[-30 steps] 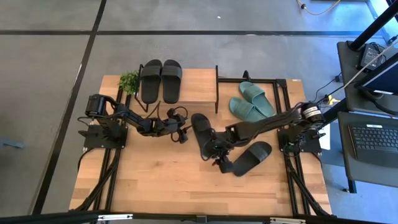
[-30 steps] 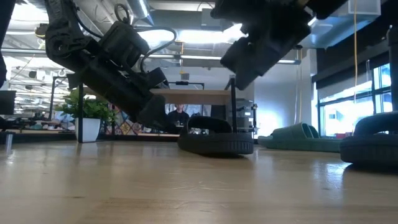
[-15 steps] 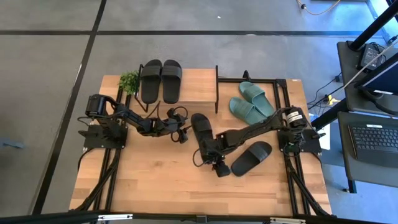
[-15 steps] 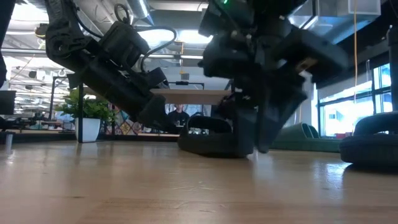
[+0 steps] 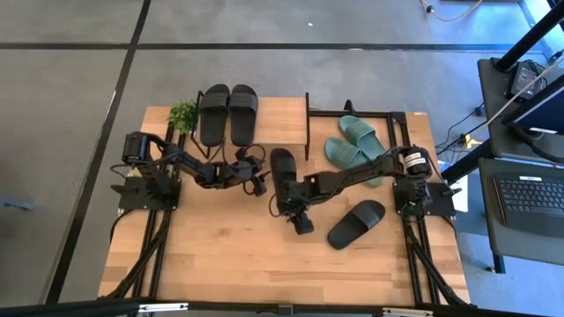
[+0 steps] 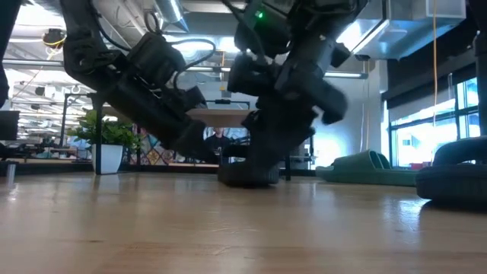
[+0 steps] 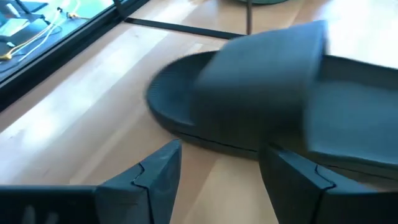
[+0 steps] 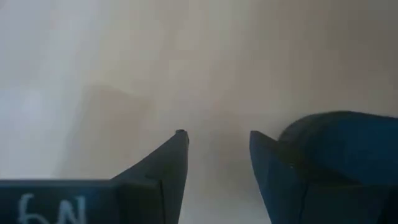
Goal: Pick and place slides into the shelf
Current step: Put the black slipper under the shelf
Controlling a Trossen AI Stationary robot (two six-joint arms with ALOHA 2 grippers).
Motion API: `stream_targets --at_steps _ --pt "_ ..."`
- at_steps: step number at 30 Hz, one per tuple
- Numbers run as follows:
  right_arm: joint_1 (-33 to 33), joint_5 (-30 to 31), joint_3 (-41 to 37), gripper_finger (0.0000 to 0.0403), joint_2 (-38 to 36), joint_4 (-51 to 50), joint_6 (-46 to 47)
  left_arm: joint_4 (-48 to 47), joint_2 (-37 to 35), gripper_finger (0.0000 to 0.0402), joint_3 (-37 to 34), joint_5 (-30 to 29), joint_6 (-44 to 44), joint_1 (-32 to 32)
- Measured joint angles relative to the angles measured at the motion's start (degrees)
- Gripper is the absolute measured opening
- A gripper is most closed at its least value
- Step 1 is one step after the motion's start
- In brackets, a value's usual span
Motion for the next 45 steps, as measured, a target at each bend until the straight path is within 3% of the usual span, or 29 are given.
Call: stream_targets --at_steps 3,21,29,34,45 --pt "-1.31 2.54 -0.02 0.0172 0.02 -0.05 -0.01 0.01 0.0 0.0204 0.6 -0.07 0.25 1.06" --pt "-6.93 2.74 0.07 0.0172 1.11 2.16 -0.14 -2.38 0.11 0.0204 3.9 1.1 1.58 4.46" --pt "-6.93 2.76 0.07 0.0172 1.14 3.21 -0.37 -4.15 -1.2 0.0204 3.99 4.89 1.86 -1.81" --pt "-6.93 2.85 0.07 0.0172 1.14 4.18 -0.32 -11.16 -5.77 0.0204 3.99 4.5 1.57 -6.56" --pt "-7.32 14.66 0.04 0.0172 1.14 5.53 -0.15 -27.72 -20.16 0.0204 3.99 4.35 1.38 -16.53"
